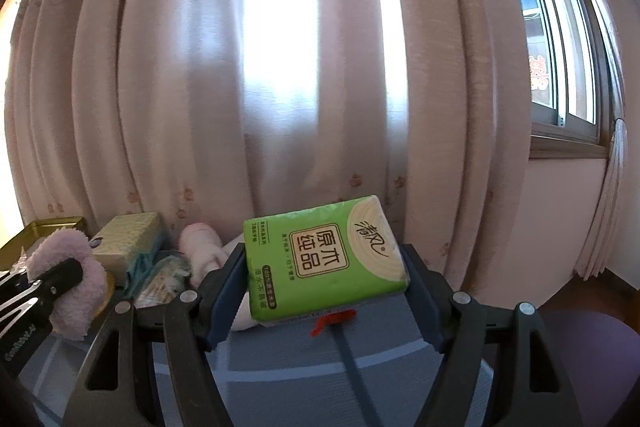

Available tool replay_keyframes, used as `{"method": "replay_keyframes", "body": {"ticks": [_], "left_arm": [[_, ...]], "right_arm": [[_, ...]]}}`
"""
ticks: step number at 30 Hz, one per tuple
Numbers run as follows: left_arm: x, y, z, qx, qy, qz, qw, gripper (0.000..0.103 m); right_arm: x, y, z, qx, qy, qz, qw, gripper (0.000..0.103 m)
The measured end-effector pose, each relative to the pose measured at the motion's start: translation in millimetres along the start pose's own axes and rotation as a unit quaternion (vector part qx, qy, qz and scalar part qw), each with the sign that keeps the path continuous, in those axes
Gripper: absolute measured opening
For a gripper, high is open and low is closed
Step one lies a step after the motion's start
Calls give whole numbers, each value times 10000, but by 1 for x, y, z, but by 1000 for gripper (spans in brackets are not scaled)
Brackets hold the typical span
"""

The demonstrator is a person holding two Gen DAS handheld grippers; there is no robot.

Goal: Organize soft objects
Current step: 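Carry the pink puff and green tissue pack with both grippers toward the gold tray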

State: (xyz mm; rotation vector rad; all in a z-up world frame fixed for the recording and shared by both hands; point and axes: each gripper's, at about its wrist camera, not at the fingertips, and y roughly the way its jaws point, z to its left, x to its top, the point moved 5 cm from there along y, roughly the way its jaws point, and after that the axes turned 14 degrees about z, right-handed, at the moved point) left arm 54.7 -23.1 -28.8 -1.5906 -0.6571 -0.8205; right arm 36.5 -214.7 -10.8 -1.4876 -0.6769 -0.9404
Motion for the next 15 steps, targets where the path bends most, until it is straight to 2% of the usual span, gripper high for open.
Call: {"method": "replay_keyframes", "body": {"ticks": [15], "left_arm": [[-4, -10, 40, 9, -204, 5, 9998, 18]], "right_arm": [[-6, -8, 69, 508, -325, 36, 9982, 75]]}}
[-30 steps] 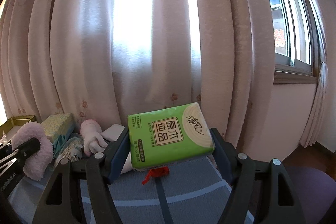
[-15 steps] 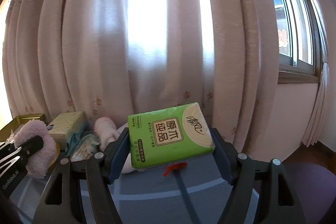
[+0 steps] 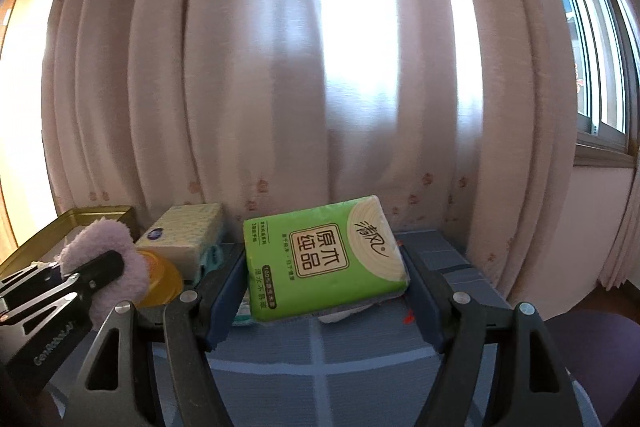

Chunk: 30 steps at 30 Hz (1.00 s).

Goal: Organize soft objects
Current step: 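Carry the pink puff and green tissue pack with both grippers toward the gold tray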

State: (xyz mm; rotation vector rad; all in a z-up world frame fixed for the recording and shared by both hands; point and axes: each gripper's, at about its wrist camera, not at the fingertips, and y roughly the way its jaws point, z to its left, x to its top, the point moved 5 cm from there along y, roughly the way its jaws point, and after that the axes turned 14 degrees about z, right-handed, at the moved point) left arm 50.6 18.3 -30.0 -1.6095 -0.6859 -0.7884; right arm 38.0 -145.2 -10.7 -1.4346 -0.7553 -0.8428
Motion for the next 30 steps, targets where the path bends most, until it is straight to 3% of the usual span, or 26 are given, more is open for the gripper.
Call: {"method": "replay_keyframes", "body": {"ticks": [21, 30], "left_arm": [[-1, -5, 15, -106, -232, -18, 9997, 18], [2, -17, 47, 267, -161, -228, 9993, 18]], "right_arm": [[-3, -2, 35, 236, -105, 4, 9997, 75], [-2, -1, 66, 547, -189, -10, 9983, 75]]}}
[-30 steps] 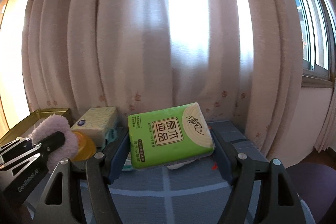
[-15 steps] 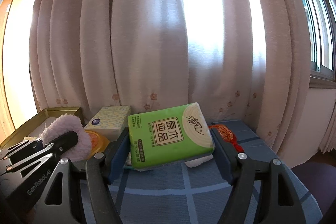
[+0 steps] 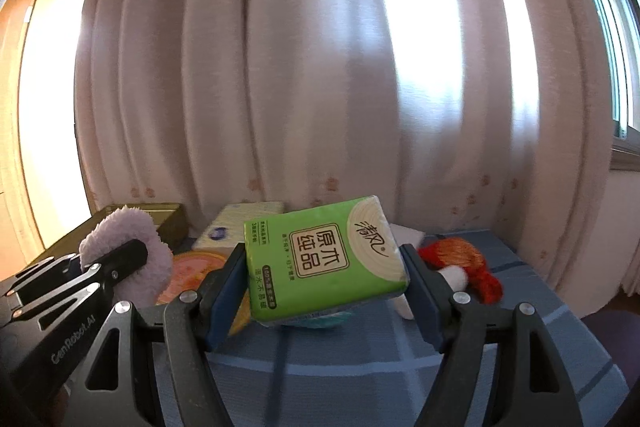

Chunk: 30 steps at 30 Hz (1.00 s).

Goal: Organize soft objects
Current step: 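Carry the pink puff and green tissue pack with both grippers toward the gold tray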

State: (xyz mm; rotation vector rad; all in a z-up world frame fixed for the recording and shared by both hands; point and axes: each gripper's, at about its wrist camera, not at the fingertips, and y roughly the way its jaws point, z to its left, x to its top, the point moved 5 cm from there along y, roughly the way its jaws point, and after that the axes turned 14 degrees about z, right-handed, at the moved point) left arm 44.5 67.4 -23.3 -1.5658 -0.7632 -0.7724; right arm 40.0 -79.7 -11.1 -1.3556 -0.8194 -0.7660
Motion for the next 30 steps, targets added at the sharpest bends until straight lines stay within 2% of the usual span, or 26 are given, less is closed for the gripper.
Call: {"method": "replay_keyframes", "body": {"ticks": [5, 11, 19, 24, 30], "left_arm": [[13, -11, 36, 248, -121, -144, 9995, 18], [34, -17, 90, 762, -325, -181, 9964, 18], [52, -3, 156, 1221, -855, 172, 9887, 18], [63, 13, 178, 1442, -947, 402, 9842, 18], [65, 33, 206, 1560, -1224, 818, 9767, 18]], "right_arm": [[8, 13, 35, 401, 5, 163, 9991, 75], [33, 19, 87, 824, -150, 95, 9964, 75], [62, 47, 153, 1151, -390, 233, 9923, 75], [76, 69, 179, 1288, -411, 424, 9899, 75], [86, 99, 204, 1458, -433, 865, 9846, 75]]}}
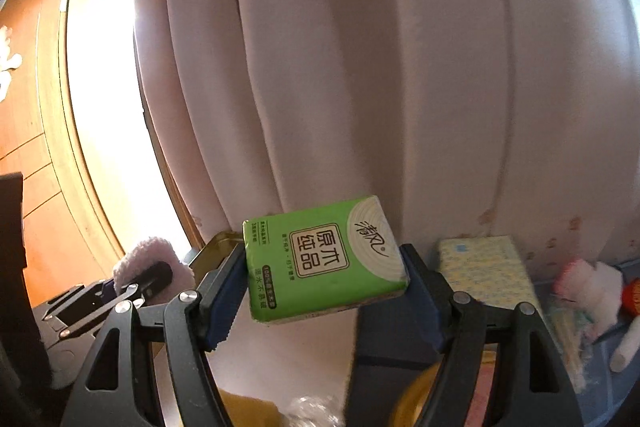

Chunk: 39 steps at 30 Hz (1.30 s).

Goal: Organize soft objects
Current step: 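Carry the pink puff and green tissue pack with both grippers toward the gold tray, then open both grippers to drop the puff and tissue pack into the tray, then move both grippers away from the tray back over the remaining items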

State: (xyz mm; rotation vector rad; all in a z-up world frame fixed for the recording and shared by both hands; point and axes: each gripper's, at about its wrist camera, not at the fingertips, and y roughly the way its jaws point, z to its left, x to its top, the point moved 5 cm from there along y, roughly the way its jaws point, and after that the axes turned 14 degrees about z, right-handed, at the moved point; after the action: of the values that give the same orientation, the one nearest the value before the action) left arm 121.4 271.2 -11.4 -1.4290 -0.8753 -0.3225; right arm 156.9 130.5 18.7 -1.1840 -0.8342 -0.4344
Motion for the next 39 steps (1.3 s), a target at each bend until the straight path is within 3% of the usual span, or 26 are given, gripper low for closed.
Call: {"method": "replay_keyframes", "body": {"ticks": [11, 20, 23, 25, 27, 34, 39], "left_arm": [[-1, 21, 10, 390, 38, 314, 9987, 18], [0, 27, 13, 458, 59, 377, 9982, 18], [1, 28, 17, 500, -73, 357, 9981, 33], [1, 26, 22, 498, -208, 289, 9981, 70], [3, 20, 26, 438, -361, 140, 9983, 86], [1, 10, 24, 430, -308, -226, 9983, 92], [-3, -7, 19, 489, -179, -705, 9962, 97]], "right_arm": [[11, 45, 2, 153, 40, 764, 9970, 75], [5, 66, 12, 352, 15, 1198, 9922, 76], [3, 67, 16, 542, -62, 1261, 9905, 77], [3, 62, 18, 612, -44, 1119, 9918, 78], [3, 54, 20, 693, 0, 905, 9935, 81], [-3, 6, 10, 601, 62, -176, 9980, 84], [-17, -35, -10, -50, 265, -1031, 9943, 85]]}}
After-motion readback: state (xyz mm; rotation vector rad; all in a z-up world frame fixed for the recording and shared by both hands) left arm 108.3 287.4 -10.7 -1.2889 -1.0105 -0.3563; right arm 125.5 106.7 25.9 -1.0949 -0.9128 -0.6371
